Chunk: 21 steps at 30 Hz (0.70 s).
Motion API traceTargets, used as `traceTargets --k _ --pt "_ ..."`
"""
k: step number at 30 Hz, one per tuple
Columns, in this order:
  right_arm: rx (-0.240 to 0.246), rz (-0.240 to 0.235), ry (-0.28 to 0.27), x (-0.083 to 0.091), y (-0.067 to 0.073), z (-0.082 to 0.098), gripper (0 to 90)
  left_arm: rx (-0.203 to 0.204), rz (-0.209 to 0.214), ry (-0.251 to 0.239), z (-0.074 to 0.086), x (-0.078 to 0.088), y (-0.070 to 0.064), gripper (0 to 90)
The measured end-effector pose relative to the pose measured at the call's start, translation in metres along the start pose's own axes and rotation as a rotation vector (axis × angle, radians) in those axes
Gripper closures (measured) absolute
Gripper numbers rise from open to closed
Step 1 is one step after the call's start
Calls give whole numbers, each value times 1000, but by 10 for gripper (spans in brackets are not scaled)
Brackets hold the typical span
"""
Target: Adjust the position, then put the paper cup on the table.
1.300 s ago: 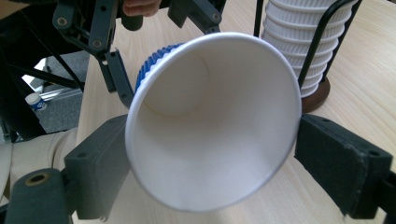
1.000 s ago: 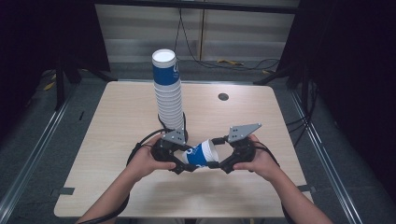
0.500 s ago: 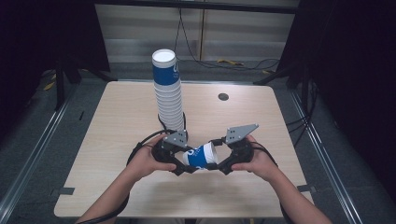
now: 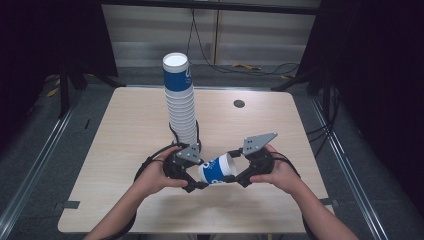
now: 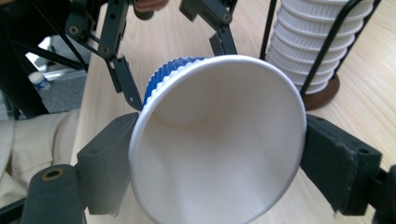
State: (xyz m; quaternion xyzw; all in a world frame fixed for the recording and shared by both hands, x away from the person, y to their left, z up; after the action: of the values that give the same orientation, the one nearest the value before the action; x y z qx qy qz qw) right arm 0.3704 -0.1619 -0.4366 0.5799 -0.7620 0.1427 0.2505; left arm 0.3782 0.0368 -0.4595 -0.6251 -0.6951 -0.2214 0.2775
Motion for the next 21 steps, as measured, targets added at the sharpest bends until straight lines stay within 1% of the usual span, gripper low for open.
traceTargets --k 2,3,6,8,9,11,12,13,14,16,17,18,19,20,21 --pt "13 9 19 1 -1 0 164 1 -8 9 2 0 0 184" --pt "11 9 24 1 -1 0 164 0 -10 23 2 1 1 183" --pt "14 20 51 3 -1 0 163 17 -26 24 5 2 1 183" --pt "15 32 60 5 -2 0 162 12 -33 40 6 3 2 182" --pt "16 36 64 7 -3 -1 162 17 -34 31 7 3 2 182" --pt "17 51 82 9 -4 -1 161 32 -39 32 9 3 1 182" --pt "13 49 90 9 -4 0 161 35 -42 34 11 4 2 182" --pt "18 54 100 10 -4 0 160 37 -40 41 12 4 2 181" --pt "25 67 115 10 -5 0 157 45 -45 33 13 4 2 180" --pt "13 75 128 11 -5 1 157 60 -51 35 16 5 3 180" --pt "18 76 138 12 -6 1 156 57 -50 32 17 6 4 178" --pt "23 82 149 13 -6 1 156 64 -56 33 18 6 4 177" --pt "19 84 155 13 -7 1 156 66 -55 32 19 6 5 177" --pt "19 82 160 14 -7 1 156 70 -56 41 20 7 5 176" --pt "21 87 170 15 -8 2 156 70 -60 35 20 7 6 175"
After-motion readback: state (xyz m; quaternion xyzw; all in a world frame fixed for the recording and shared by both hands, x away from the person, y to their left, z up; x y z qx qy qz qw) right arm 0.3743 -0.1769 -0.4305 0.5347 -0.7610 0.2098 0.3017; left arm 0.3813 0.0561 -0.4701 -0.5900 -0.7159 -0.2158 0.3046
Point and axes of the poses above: each handheld gripper's, and its own axes: x roughly backward along the jaws, z roughly out of its underside, y roughly to its left, the point moved 4 cm from there along -x, roughly forward along the jaws, and after that the axes turned 3 degrees about -y, right-handed, at the moved point
